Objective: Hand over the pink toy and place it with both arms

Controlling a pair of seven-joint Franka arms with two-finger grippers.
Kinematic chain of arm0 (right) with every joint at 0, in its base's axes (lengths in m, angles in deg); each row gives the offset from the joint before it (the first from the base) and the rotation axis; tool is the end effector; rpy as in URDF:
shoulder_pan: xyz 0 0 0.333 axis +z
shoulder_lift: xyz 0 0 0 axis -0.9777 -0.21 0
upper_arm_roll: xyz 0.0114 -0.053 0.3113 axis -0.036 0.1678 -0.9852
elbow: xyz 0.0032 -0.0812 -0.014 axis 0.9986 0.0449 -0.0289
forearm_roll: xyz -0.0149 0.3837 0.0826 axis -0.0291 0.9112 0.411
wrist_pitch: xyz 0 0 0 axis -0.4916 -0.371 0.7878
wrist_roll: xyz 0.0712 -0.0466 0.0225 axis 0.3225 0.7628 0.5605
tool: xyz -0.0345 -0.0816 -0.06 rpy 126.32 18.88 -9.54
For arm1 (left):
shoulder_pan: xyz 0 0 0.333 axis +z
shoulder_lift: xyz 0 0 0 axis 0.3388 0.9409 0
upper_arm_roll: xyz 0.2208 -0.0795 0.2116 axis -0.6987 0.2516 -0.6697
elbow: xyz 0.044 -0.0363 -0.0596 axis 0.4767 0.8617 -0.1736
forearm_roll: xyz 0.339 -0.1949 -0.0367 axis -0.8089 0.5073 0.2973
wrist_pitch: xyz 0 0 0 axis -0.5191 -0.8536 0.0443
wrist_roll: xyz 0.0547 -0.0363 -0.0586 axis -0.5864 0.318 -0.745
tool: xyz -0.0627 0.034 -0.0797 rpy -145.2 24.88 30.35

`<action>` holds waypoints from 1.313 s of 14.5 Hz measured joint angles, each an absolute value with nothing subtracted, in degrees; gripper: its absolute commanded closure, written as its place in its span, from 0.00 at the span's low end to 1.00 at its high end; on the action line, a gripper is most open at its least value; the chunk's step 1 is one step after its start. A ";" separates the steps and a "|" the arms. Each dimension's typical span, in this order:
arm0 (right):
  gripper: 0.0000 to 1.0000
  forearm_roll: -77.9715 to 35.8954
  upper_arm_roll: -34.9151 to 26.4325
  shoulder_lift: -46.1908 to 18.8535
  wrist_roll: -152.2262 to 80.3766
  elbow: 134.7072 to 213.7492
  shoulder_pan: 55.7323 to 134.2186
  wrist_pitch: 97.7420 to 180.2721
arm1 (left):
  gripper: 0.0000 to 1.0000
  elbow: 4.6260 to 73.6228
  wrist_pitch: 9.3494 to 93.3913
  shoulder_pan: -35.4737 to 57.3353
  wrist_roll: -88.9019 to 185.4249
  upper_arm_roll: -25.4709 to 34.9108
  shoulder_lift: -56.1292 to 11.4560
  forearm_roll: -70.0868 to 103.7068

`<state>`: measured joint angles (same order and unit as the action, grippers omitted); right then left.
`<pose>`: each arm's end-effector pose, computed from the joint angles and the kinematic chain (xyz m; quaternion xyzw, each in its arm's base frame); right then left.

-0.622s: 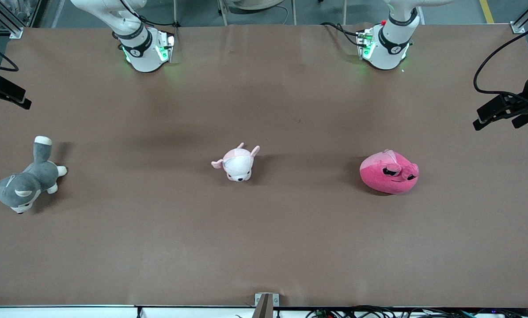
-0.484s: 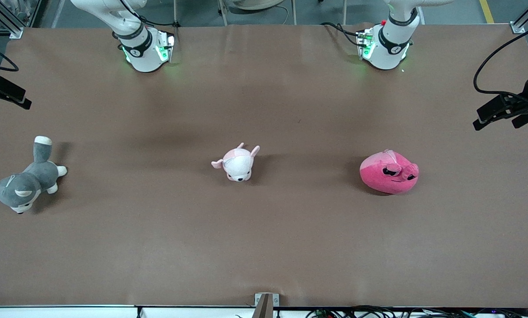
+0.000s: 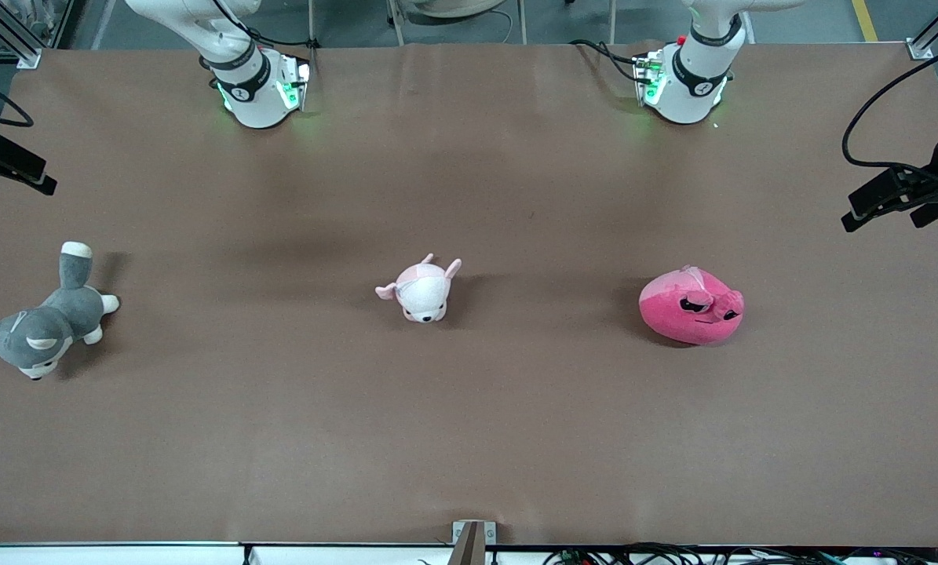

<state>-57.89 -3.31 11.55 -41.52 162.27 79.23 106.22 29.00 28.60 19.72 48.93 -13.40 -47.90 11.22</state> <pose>0.5299 -0.0475 0.6551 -0.9986 0.0486 0.0224 0.0032 0.5624 -0.0079 0.6356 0.9975 0.0496 0.0390 0.0317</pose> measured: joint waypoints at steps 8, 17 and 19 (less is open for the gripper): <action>0.00 -57.76 -3.37 11.56 -41.52 162.28 79.23 106.78 | 0.00 29.62 24.60 19.69 9.21 -13.55 -43.52 11.22; 0.00 -57.65 -3.61 11.57 -41.52 162.33 79.25 106.79 | 0.00 30.62 32.96 19.51 -33.73 -13.45 -33.36 11.22; 0.00 -57.64 -3.62 11.58 -41.52 162.33 79.25 106.79 | 0.00 31.30 35.20 19.47 -36.75 -13.40 -32.32 11.37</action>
